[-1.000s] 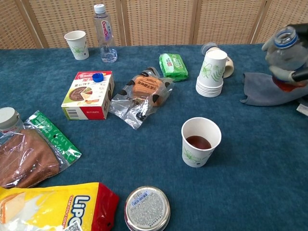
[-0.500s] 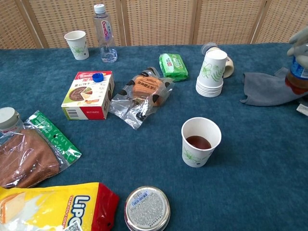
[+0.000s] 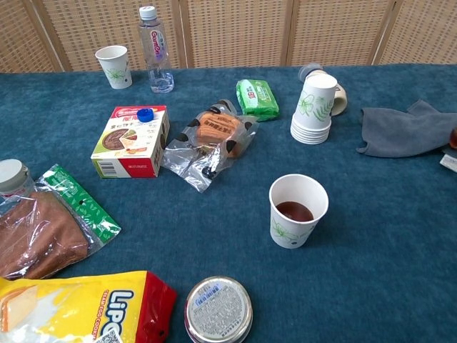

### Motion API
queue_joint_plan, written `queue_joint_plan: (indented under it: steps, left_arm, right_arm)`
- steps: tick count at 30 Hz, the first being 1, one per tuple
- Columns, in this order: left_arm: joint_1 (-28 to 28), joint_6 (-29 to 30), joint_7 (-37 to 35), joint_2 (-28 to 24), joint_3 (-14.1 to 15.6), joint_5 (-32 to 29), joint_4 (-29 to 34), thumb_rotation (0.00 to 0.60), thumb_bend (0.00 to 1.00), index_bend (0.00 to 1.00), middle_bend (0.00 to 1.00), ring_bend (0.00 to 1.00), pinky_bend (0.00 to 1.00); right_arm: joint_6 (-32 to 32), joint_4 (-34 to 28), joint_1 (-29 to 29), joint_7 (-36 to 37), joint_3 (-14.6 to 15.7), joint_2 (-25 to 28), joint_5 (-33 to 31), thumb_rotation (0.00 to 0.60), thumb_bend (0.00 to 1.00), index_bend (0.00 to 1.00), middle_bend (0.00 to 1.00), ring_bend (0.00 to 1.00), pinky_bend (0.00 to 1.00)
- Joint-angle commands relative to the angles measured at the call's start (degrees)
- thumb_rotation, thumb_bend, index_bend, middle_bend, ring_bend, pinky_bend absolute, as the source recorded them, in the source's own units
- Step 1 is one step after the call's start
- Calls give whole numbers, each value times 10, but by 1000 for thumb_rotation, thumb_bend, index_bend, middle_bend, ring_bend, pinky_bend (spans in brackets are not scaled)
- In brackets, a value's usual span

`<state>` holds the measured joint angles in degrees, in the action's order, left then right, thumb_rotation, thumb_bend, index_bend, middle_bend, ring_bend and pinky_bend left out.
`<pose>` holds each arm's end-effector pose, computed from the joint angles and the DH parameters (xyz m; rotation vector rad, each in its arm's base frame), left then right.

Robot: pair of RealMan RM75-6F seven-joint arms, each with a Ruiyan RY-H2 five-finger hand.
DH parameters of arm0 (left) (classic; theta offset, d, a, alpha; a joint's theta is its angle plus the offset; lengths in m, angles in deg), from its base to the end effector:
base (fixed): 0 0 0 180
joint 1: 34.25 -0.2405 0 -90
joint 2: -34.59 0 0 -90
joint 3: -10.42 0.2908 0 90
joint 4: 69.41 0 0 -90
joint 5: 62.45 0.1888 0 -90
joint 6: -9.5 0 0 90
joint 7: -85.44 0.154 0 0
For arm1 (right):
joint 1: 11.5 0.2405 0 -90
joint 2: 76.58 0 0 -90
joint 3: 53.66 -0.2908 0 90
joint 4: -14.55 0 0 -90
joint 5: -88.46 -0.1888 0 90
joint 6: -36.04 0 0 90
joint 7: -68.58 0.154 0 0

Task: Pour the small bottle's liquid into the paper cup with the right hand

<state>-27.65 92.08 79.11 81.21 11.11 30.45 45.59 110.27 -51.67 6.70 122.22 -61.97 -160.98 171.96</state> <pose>-0.2520 0.1804 0.2384 -1.4990 -1.0745 -1.0674 -0.3394 -0.2961 0.0994 1.0801 -1.5418 1.5728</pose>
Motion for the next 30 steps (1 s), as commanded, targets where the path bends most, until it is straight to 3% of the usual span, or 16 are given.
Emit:
queue_joint_plan:
  steps: [1,19,30]
  left_arm:
    - [2,-4,5,2,0,-3,1,600,150,0,0,0,0]
    - [11,-27,50,20,0,-18,12,600,151,0,0,0,0]
    - [14,-31,61,25,-1,-25,14,600,149,0,0,0,0]
  right_arm:
    - [-3,36,-4,36,7,-13,4,600,826,422,626,311,815]
    - [-30,195,-15,192,15,-77,-7,600,840,425,627,311,815]
    - [-65,261,-14,270,1,-98,-27,600,845,426,626,311,815]
